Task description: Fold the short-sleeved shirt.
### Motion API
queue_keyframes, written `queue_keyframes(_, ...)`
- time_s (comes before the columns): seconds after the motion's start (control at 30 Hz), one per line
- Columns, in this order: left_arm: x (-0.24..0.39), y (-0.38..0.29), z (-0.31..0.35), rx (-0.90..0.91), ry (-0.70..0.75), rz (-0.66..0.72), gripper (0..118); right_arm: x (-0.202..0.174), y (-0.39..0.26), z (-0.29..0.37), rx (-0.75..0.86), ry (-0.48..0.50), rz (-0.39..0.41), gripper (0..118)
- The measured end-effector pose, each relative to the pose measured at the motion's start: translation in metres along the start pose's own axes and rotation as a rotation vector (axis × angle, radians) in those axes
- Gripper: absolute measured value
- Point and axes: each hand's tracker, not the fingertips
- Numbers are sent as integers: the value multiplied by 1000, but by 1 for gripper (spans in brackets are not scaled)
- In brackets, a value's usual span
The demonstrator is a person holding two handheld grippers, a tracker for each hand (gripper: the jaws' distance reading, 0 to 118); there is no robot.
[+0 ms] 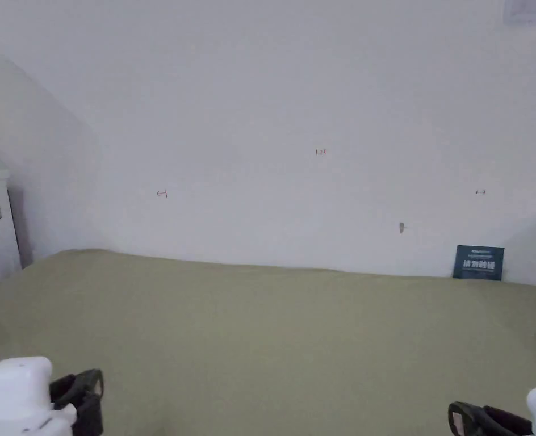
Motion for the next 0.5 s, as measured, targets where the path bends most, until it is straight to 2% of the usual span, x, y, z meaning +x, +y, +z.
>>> queue_keyframes(0.07,39,-14,-3,38,-3,-81,0,-6,-4,-1,14,-87,31,0)
queue_keyframes(0.13,56,-23,-9,28,-3,-89,0,-8,-10,-3,40,-156,40,0)
queue_keyframes(0.2,81,-25,-7,19,-32,-96,0,-6,-13,-6,39,-163,8,0)
queue_keyframes(0.23,86,-26,-10,14,-15,-98,0,-6,-14,-6,34,-199,8,0)
queue_keyframes(0.33,98,-22,-10,14,-2,-125,0,-7,-13,-5,49,-234,37,0)
queue_keyframes(0.37,101,-21,-11,11,-7,-133,4,-8,-13,-5,58,-240,46,1)
queue_keyframes(0.4,104,-19,-14,-2,7,-147,13,-9,-12,-5,62,-251,64,13)
queue_keyframes(0.43,104,-17,-13,-18,2,-144,38,-12,-10,-5,72,-290,101,42)
queue_keyframes(0.47,105,-17,-14,-20,0,-136,88,-17,-9,-6,74,-312,115,95)
queue_keyframes(0.5,107,-17,-15,-25,0,-130,114,-18,-7,-8,64,-318,113,118)
